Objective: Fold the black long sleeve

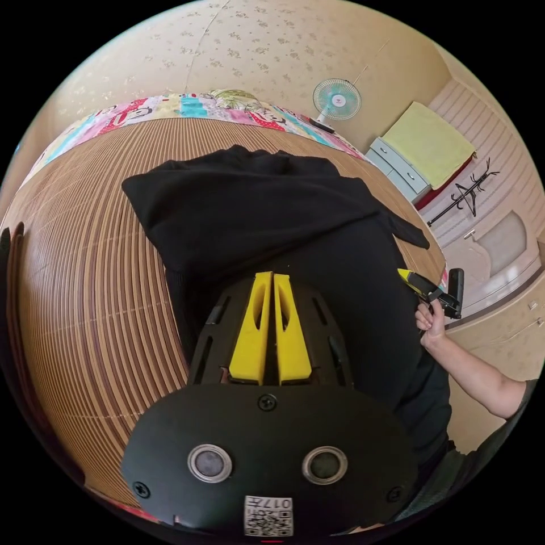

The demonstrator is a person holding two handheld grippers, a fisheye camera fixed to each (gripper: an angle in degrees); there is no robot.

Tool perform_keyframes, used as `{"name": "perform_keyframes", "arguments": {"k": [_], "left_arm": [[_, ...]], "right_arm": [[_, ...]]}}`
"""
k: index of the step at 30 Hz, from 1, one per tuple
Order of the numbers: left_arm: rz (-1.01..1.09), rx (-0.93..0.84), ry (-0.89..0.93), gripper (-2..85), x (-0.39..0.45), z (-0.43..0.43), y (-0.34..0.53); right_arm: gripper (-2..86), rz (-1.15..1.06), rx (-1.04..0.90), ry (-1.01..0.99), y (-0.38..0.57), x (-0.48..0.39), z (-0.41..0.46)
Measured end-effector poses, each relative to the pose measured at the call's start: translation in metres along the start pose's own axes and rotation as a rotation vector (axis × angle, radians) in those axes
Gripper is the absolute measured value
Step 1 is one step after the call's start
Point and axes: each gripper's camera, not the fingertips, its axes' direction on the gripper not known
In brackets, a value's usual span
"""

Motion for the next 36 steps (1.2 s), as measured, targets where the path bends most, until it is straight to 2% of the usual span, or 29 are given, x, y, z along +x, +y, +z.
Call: {"name": "perform_keyframes", "arguments": {"k": [6,13,28,36], "left_arm": [[0.033,0.005,-0.073,-1.0,0.007,-0.014,0.002],[0.023,0.005,-0.05,-1.0,-0.002,-0.029,0.003],[0.064,0.008,-0.153,-1.0,0.013,-0.055,0.003],[0.062,0.008,-0.15,-1.0,0.01,-0.068,-0.001]], "right_arm": [[0.4,0.002,0.0,-0.002,-0.001,-0.002,0.005],[0.4,0.002,0.001,-0.003,-0.001,-0.004,0.011],[0.3,0.002,0.002,-0.002,-0.001,-0.004,0.025],[0.4,0.001,0.003,-0.001,-0.001,-0.002,0.031]]}}
